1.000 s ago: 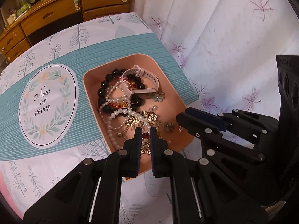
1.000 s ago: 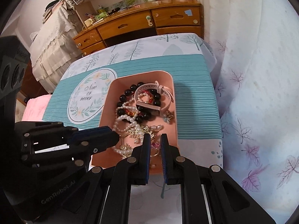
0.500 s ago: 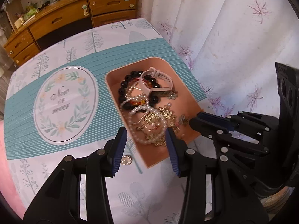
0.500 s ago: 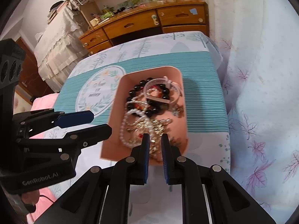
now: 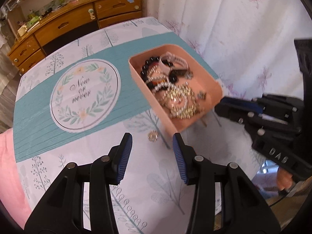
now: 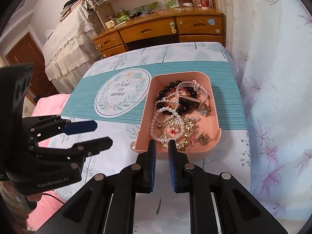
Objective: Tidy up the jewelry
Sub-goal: 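Lower the left gripper onto the round pearl-centred gold button and grasp it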
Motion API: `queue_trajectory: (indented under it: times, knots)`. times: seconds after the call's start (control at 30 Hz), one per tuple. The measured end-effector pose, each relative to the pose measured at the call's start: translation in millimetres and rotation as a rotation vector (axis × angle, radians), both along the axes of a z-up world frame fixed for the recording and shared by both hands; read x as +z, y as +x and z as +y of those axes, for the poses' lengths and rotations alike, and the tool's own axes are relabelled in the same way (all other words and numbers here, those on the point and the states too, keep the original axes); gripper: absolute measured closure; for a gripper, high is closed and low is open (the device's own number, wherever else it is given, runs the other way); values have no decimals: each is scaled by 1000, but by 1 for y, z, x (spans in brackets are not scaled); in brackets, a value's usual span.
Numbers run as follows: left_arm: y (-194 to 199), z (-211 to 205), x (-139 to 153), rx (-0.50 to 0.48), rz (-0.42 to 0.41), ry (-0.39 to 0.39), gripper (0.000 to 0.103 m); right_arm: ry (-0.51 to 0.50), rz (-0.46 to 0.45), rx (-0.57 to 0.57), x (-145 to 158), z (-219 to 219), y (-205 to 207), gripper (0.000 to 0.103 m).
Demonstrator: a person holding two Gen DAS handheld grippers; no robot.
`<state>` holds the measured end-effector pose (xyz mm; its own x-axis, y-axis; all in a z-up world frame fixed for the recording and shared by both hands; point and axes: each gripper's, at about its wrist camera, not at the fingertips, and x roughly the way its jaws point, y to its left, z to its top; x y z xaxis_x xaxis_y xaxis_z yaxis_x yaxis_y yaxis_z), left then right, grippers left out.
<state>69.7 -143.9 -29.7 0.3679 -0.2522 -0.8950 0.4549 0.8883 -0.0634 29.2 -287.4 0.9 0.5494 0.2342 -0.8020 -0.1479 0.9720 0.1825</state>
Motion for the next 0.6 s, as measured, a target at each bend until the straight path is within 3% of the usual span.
queue_trajectory:
  times: [0.3, 0.6]
  knots:
    - [-20, 0, -45, -119, 0, 25, 57, 7, 11, -44, -21, 4, -32, 90]
    - [2, -7, -78, -144, 2, 27, 57, 26, 41, -87, -62, 1, -34, 90]
